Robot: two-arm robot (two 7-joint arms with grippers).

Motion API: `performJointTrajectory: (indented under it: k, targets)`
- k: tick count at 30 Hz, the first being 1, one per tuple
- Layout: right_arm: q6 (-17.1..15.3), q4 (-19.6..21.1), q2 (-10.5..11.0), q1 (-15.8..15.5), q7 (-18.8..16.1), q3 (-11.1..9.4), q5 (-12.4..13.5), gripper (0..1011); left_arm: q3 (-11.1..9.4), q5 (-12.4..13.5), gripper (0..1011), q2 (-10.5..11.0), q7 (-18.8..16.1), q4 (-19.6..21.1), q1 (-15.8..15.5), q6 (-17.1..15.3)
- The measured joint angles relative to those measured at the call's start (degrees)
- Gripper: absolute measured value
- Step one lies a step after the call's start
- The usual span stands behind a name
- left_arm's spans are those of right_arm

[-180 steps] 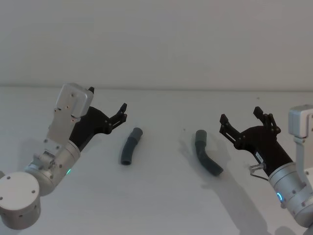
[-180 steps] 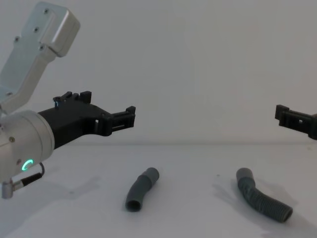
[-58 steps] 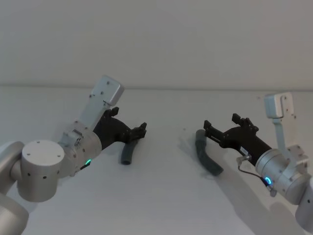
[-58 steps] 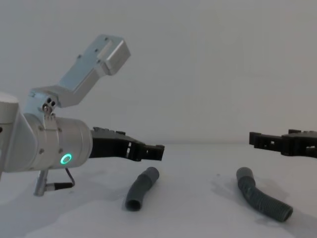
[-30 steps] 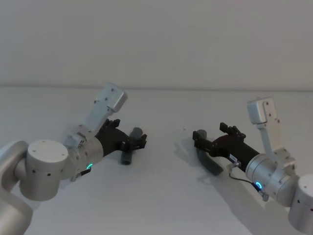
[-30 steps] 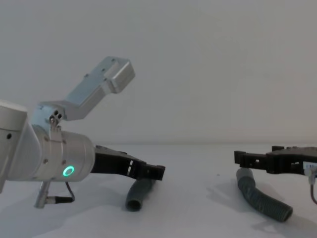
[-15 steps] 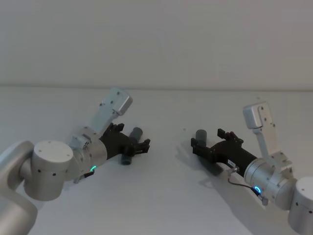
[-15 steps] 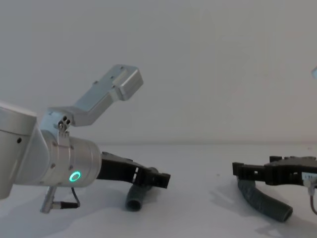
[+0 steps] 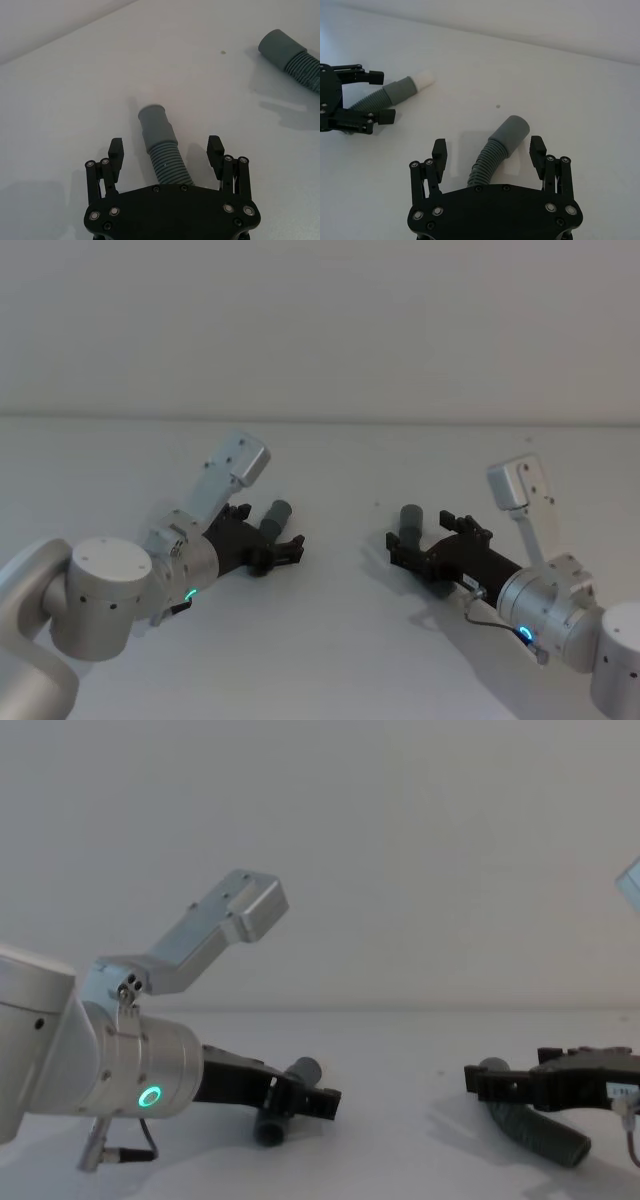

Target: Use both hands to pick up one end of the pipe from the table, align the ends, and insert them.

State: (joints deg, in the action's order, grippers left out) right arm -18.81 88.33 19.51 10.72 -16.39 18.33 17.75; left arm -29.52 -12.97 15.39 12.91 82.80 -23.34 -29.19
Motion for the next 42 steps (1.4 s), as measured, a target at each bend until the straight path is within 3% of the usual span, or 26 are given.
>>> performJointTrajectory:
  k: [42]
  targets:
    - [-1.76, -0.89, 1.76, 0.65, -2.24, 2.17, -0.99, 1001, 0.64, 2.27, 1001, -0.64, 0.91, -0.06, 0.52, -0.16]
